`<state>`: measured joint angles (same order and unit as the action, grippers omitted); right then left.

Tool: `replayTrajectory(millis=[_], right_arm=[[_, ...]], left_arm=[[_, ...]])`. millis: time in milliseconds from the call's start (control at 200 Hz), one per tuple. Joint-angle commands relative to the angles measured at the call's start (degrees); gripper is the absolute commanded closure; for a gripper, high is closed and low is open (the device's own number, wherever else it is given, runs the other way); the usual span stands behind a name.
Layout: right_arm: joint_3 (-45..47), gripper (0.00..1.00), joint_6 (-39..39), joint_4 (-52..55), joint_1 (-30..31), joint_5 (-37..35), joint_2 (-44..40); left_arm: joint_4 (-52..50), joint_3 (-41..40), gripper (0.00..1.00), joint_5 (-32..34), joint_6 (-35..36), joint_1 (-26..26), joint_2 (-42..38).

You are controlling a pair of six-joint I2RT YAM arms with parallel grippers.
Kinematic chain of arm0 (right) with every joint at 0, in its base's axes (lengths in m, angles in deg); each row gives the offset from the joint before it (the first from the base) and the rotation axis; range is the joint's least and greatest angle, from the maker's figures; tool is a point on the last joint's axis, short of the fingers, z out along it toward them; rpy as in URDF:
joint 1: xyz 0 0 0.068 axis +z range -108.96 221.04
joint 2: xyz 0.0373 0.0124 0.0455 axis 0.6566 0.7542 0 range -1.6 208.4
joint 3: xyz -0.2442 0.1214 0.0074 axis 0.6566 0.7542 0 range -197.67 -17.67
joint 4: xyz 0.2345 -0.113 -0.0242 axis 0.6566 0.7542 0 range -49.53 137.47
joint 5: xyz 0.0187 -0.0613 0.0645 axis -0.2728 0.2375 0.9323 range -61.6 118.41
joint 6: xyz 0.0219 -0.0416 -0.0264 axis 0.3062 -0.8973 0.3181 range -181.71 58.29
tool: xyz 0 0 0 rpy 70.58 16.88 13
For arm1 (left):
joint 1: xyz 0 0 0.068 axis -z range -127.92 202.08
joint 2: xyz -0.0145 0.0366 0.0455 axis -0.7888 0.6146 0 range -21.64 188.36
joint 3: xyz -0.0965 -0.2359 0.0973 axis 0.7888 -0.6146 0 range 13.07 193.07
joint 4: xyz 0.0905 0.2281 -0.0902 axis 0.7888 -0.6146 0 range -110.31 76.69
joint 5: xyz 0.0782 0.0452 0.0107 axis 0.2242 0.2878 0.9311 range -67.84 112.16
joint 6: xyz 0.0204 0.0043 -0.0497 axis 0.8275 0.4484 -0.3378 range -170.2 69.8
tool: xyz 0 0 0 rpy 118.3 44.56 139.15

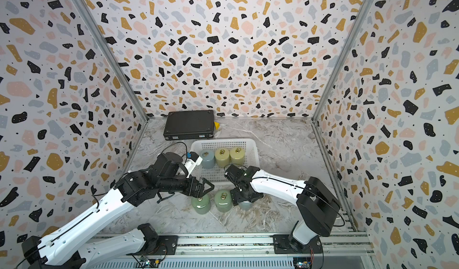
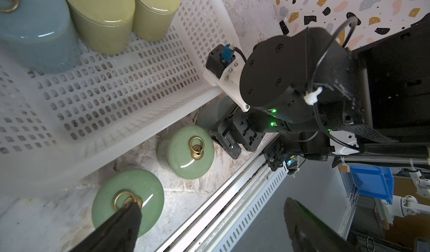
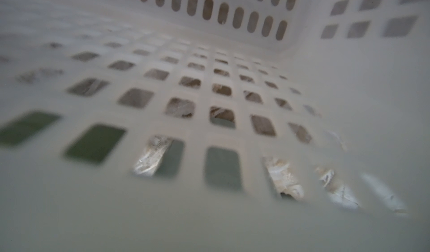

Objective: Take the tea canister out of the basket
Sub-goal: Place the tea canister at the center of the board.

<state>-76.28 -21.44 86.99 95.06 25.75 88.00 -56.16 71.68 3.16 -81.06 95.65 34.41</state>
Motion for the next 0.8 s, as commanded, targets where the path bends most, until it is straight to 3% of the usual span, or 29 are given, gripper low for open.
replayTrajectory(millis=[0,330,571,796], right_arm=[[-1.0,0.01,0.1,2.6,0.3,-1.6,-2.7],[-4.0,0.01,-0.9,7.7,0.2,-4.5,-10.3],[-6.6,0.01,-5.2,9.8,0.1,-6.4,-17.3],[-10.7,0.01,-9.6,10.0,-0.1,-9.6,-18.9]], left_arm=[[0.0,-0.2,0.0,0.2,0.3,0.1,-0.6],[0.2,0.2,0.0,3.7,-0.1,0.2,0.2],[0.5,1.9,0.0,13.7,-0.3,0.1,3.1],[0.4,6.4,0.0,20.0,1.2,-0.7,10.9]])
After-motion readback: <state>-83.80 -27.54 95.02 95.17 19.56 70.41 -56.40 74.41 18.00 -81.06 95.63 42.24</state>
